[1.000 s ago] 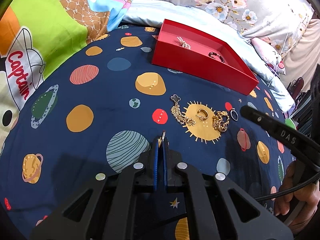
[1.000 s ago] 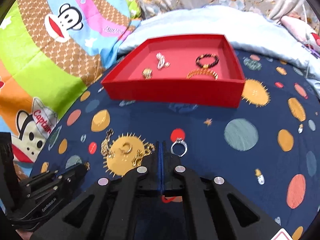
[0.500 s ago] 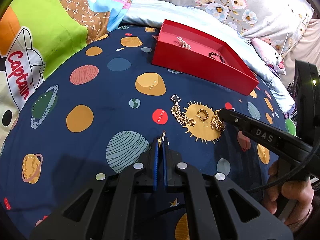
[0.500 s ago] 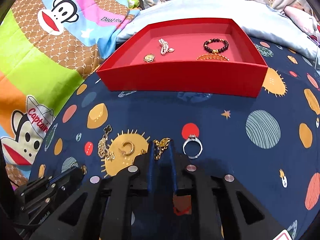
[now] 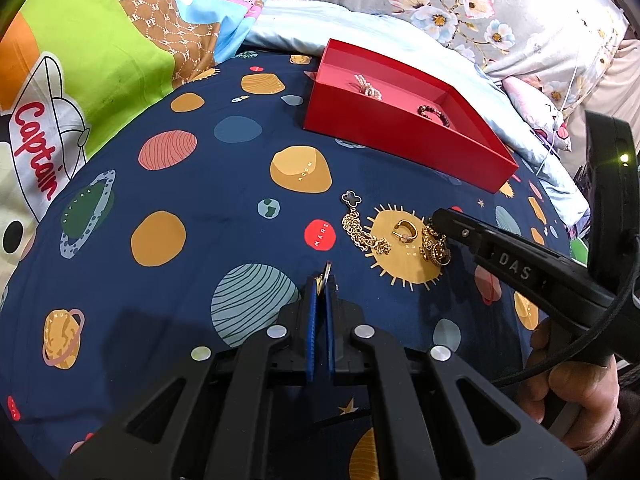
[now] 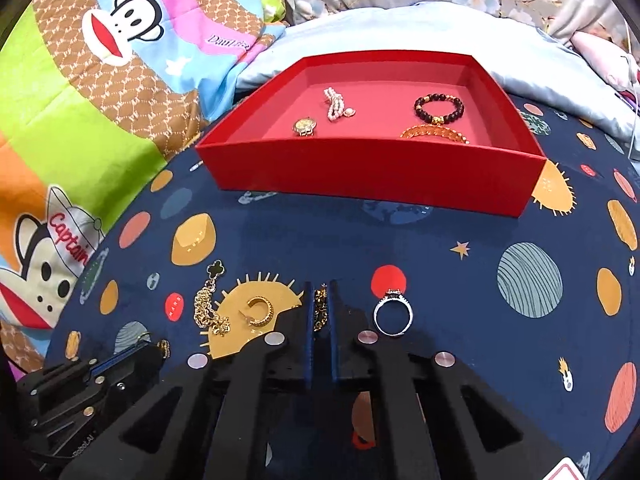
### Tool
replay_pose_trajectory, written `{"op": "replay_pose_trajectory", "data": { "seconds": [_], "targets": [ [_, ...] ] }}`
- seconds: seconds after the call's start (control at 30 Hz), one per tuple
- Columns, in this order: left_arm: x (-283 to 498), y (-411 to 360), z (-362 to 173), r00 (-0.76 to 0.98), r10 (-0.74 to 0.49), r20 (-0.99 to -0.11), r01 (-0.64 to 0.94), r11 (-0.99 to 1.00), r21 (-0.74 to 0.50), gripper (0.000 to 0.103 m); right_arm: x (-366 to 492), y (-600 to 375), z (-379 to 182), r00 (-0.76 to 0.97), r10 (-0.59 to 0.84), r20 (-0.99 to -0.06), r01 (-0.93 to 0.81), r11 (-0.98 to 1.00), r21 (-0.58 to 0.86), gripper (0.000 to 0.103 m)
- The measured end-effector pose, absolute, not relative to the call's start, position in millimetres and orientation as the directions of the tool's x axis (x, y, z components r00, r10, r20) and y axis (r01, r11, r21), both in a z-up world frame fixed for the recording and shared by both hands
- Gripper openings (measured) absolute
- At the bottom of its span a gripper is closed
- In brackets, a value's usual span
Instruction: Organize jewelry
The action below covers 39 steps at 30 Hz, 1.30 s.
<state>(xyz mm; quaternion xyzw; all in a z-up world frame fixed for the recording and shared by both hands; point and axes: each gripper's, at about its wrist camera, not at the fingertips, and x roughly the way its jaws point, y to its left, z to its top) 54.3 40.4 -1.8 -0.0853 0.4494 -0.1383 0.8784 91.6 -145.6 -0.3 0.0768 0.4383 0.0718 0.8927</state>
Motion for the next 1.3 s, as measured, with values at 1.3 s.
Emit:
{"op": "replay_pose_trajectory", "data": {
  "seconds": [1.3],
  "targets": [
    [42.2, 15.4, 22.2, 0.570, -0.317, -0.758, 0.228, 0.947, -0.225, 0.029, -10.1, -205.8, 105.2, 0.761, 0.229, -0.607, -0.058, 0.956, 0.288, 0.005]
  ]
}}
